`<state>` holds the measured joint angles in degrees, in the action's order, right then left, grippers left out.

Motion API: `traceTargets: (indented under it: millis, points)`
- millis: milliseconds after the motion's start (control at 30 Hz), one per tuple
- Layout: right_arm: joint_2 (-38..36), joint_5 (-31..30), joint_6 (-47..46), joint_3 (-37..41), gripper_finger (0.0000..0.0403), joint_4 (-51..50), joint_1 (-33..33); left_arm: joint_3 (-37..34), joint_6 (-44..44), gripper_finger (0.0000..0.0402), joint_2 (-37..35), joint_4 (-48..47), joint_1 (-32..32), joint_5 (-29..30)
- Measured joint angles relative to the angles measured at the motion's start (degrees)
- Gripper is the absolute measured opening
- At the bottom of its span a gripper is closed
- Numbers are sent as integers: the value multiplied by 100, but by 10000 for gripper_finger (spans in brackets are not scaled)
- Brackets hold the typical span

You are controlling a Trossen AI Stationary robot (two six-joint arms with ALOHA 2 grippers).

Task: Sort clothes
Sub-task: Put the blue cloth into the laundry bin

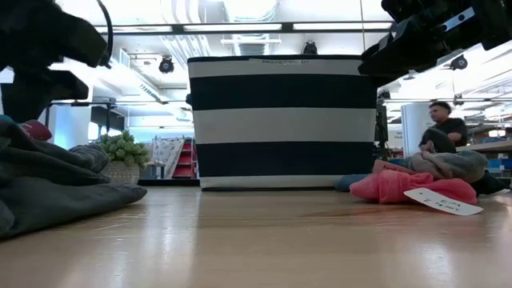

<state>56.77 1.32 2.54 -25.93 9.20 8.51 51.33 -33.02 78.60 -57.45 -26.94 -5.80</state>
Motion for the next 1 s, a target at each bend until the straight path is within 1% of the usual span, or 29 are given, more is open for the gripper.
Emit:
traceTargets:
  millis: [100,200,267,300,333,400,467,567,667,767,900,1000]
  points:
    - [0,2,1,2,0,6,0,31,140,138,105,-10,0,-211]
    - [0,2,7,2,0,8,0,143,298,79,144,-23,2,-479]
    - [0,2,3,2,0,6,0,243,460,34,142,-74,2,-642]
    - [0,2,3,2,0,7,0,293,536,18,121,-107,2,-700]
    - [0,2,3,2,0,8,0,341,550,12,81,-110,2,-723]
    - [0,2,3,2,0,6,0,484,559,15,-26,-130,2,-709]
    - [0,2,3,2,0,8,0,671,640,15,-142,-120,2,-521]
    - [0,2,3,2,0,11,0,1048,745,6,-328,-107,-1,12]
    - [0,2,2,2,0,62,0,1479,752,6,-505,58,11,987]
    - [0,2,1,2,0,86,0,1917,971,6,-596,233,13,1966]
    - [0,2,3,2,0,95,0,2438,1632,6,-654,658,27,3036]
    - [0,2,3,2,0,96,0,2754,2211,6,-659,1185,187,3576]
